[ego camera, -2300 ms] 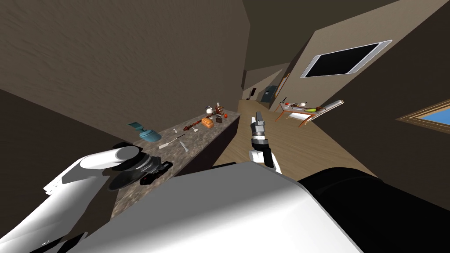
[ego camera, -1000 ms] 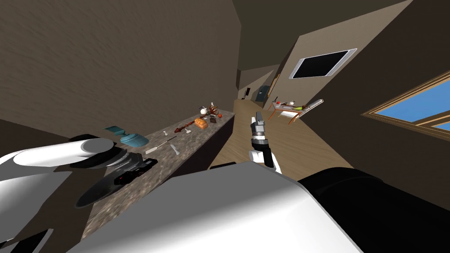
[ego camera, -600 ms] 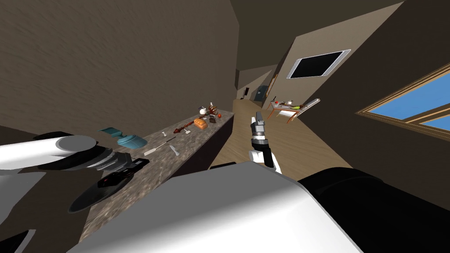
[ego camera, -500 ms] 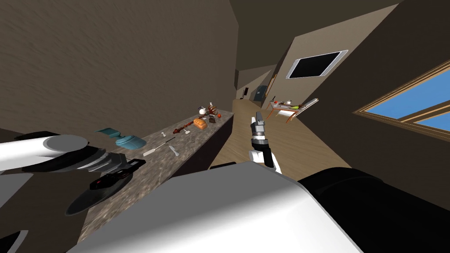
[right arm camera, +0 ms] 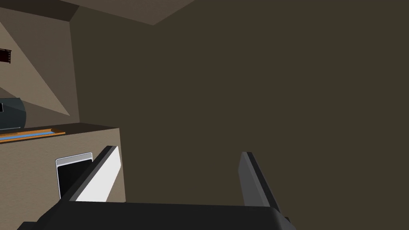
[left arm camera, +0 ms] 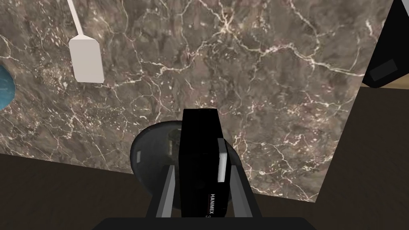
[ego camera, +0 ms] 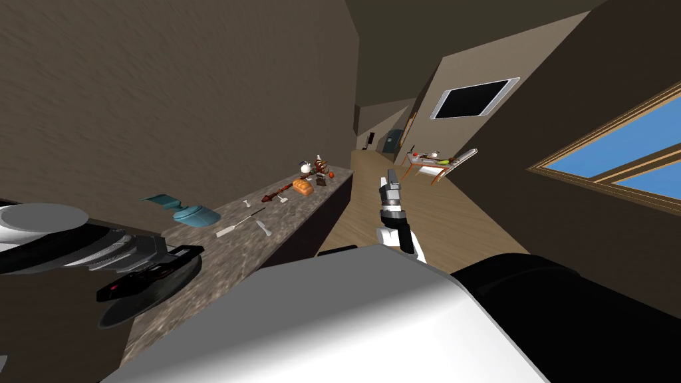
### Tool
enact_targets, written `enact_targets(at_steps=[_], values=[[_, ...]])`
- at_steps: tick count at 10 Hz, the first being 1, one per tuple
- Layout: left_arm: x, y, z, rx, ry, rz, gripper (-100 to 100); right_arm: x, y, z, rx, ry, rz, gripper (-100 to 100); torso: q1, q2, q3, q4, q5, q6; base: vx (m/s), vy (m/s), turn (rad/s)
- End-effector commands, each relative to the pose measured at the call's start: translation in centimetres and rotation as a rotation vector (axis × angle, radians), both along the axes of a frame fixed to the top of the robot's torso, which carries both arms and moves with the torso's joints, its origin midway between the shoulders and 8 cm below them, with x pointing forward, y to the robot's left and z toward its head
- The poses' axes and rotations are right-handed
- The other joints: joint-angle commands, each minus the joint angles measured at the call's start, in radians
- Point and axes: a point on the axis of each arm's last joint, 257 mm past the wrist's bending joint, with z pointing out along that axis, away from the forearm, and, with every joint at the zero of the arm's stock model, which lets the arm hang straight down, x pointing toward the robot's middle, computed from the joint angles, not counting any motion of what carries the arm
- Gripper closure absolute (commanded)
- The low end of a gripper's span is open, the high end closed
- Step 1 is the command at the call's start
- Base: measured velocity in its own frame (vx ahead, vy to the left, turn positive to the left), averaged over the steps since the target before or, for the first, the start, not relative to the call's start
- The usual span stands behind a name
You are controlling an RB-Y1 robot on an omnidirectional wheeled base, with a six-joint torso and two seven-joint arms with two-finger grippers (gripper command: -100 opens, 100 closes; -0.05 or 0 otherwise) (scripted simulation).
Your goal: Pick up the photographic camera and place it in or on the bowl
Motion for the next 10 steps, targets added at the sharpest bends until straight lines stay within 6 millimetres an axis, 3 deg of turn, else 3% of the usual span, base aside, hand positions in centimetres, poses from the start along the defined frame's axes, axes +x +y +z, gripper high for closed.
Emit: enact_targets(at_steps=[1,10], values=[[-0.7,0.7,0.6,-0.002,0.006,0.004,100,0.0,0.0,0.0,0.0,0.0,0.0,0,0.0,0.0,0.0,0.0,0.0,0.0,-0.004,0.039,-0.009],[-5.5,2.6,1.0,-0.063,0.063,0.022,100,0.0,0.0,0.0,0.0,0.0,0.0,0,0.003,-0.001,0.0,0.0,0.001,-0.001,0.002,0.062,0.002]])
